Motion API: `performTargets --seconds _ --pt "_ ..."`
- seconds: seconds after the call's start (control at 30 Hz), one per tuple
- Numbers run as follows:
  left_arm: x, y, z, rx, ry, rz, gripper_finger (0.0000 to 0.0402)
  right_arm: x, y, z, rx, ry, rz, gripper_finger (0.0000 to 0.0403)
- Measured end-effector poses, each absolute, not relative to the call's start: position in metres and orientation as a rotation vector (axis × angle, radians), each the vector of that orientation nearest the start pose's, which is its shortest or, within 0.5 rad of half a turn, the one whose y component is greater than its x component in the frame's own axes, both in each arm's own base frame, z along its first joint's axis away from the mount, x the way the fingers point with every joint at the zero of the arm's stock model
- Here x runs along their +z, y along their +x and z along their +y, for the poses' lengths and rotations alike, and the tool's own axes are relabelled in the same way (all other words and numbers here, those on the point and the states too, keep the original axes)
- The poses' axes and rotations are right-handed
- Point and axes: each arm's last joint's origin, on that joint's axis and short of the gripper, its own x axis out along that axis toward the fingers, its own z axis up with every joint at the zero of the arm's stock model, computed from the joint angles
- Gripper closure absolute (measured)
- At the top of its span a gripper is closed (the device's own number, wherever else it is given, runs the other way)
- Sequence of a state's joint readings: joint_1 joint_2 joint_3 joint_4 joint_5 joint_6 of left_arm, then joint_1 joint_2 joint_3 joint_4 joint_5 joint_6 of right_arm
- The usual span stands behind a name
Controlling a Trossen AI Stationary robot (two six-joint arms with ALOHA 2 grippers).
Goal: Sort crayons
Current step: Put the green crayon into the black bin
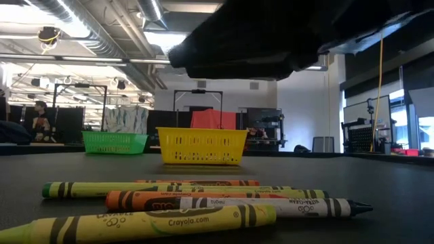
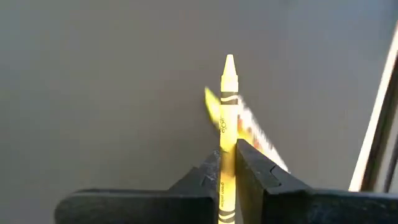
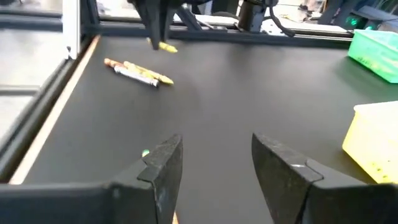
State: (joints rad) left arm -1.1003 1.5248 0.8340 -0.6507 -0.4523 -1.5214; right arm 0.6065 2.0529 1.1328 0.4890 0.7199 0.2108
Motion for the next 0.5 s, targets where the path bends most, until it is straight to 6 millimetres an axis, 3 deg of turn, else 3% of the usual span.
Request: performTargets --seconds 0.27,0.5 --pt "0.177 0.141 -0.226 0.206 -0.203 0.644 0.0386 0.153 0.377 0.204 0.030 0.081 0.250 0.0159" --pt "0.166 0.159 -0.218 0.196 -0.083 0.441 0.0386 0.161 0.388 0.189 0.085 0.114 0.186 0.0147"
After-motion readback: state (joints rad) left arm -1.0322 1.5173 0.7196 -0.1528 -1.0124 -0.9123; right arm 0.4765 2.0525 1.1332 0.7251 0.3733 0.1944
